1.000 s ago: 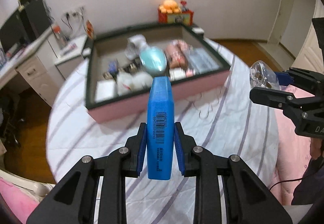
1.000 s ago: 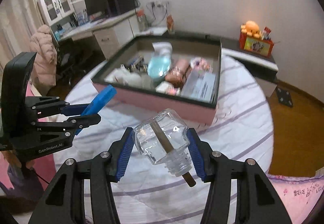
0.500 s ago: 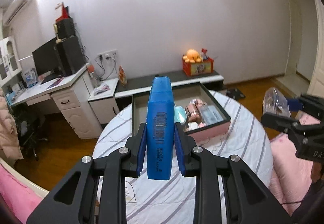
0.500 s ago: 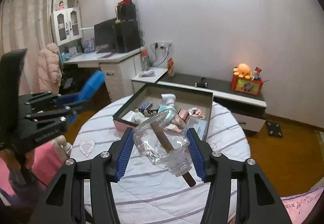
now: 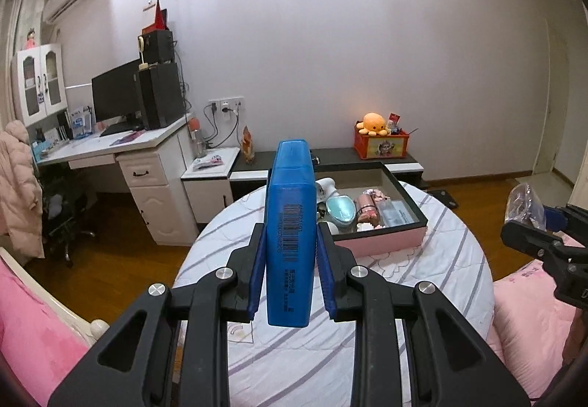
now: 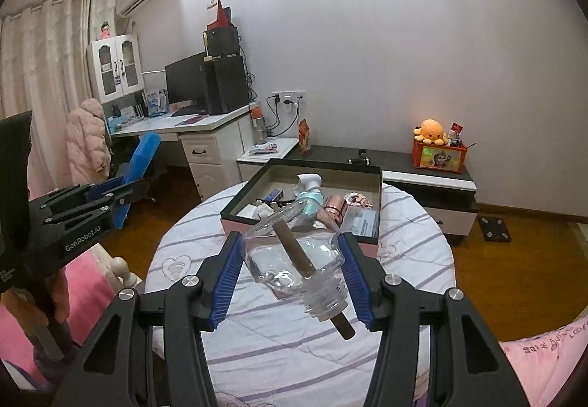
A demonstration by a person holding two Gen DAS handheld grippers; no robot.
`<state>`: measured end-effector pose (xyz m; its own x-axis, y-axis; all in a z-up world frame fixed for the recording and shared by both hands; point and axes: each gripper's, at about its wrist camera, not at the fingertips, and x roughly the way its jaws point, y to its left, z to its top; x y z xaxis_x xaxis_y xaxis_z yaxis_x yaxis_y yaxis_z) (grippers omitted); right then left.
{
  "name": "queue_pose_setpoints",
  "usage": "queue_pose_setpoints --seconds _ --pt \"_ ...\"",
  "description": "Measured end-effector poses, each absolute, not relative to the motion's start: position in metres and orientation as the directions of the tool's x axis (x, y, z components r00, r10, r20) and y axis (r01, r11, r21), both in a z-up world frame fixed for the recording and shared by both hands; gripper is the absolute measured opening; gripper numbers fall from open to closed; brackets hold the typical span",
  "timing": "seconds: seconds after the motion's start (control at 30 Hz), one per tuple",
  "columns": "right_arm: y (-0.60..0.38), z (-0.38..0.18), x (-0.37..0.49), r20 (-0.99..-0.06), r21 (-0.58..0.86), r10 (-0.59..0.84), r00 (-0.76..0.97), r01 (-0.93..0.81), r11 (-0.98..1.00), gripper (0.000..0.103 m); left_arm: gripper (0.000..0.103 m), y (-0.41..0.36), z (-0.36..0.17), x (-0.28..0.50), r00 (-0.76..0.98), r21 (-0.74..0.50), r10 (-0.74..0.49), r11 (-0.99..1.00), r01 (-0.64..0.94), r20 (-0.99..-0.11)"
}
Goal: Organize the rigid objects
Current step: 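Lift the highlighter and glass bottle up toward the pink box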
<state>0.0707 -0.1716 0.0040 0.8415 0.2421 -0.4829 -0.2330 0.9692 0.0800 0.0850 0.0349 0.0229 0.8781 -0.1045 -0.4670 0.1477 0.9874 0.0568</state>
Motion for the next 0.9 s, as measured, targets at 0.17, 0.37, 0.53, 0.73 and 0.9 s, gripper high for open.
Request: queue_pose_setpoints --seconds 0.17,0.37,0.53,0.73,0.9 --pt "-0.171 0.006 0.065 -0.476 0.072 0.234 0.847 -0.228 0.971 0.055 0.026 0.033 0.022 0.082 0.877 0.057 -0.110 0.986 0.154 -0.468" --pt "-0.173 0.008 0.057 -0.464 0.068 0.227 0.856 -0.221 0.973 0.055 0.026 0.030 0.027 0.077 0.883 0.062 -0.122 0.984 0.168 -0.453" --pt "-0.175 0.008 0.057 -0.465 0.082 0.239 0.853 -0.227 0.970 0.055 0.026 0.029 0.025 0.076 0.880 0.072 -0.130 0.981 0.182 -0.457" --pt "-0.175 0.007 0.060 -0.461 0.069 0.245 0.853 -0.241 0.968 0.055 0.026 0.026 0.026 0.081 0.885 0.082 -0.123 0.981 0.178 -0.450" --pt "-0.175 0.010 0.070 -0.457 0.069 0.248 0.854 -0.244 0.967 0.054 0.026 0.022 0.027 0.102 0.883 0.087 -0.116 0.981 0.174 -0.455"
